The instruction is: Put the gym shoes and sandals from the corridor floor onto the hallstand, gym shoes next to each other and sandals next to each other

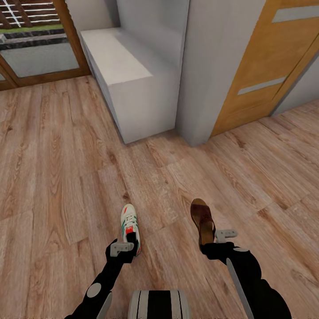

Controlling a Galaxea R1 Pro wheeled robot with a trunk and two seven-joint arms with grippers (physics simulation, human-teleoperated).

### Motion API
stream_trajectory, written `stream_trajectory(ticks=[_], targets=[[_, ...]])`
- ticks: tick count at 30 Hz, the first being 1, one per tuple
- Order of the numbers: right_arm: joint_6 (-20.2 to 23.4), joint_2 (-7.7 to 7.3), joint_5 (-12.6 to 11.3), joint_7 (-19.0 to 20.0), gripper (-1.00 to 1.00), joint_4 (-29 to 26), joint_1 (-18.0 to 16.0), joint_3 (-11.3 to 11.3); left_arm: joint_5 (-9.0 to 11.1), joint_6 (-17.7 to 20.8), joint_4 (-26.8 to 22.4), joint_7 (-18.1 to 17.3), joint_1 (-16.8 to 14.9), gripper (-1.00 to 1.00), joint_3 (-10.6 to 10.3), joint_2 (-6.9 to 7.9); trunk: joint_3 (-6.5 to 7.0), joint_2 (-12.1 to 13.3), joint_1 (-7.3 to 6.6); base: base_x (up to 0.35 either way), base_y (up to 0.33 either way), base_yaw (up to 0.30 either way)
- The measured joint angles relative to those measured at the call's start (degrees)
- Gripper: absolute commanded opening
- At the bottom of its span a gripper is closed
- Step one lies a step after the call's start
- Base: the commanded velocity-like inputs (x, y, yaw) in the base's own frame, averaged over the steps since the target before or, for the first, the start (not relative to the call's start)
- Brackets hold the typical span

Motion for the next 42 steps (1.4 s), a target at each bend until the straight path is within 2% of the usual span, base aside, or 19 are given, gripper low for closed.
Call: stream_trajectory(ticks=[4,12,36,42], targets=[[0.0,0.0,0.0,0.0,-1.0,0.0,0.0,0.0,0.0,0.0,-0.1,0.0,0.0,1.0,0.0,0.01,-1.03,-1.6,0.88,0.0,0.0,0.0],[0.0,0.0,0.0,0.0,-1.0,0.0,0.0,0.0,0.0,0.0,0.0,0.0,0.0,1.0,0.0,0.01,-1.37,-2.0,1.1,0.0,0.0,0.0],[0.0,0.0,0.0,0.0,-1.0,0.0,0.0,0.1,-0.1,-0.1,0.0,-0.1,-0.2,1.0,0.0,0.01,-8.58,-2.3,1.72,0.0,0.0,0.0],[0.0,0.0,0.0,-0.1,-1.0,0.0,0.0,0.1,0.0,-0.1,0.1,0.0,-0.3,1.0,0.0,0.01,-8.68,-2.3,1.72,0.0,0.0,0.0]])
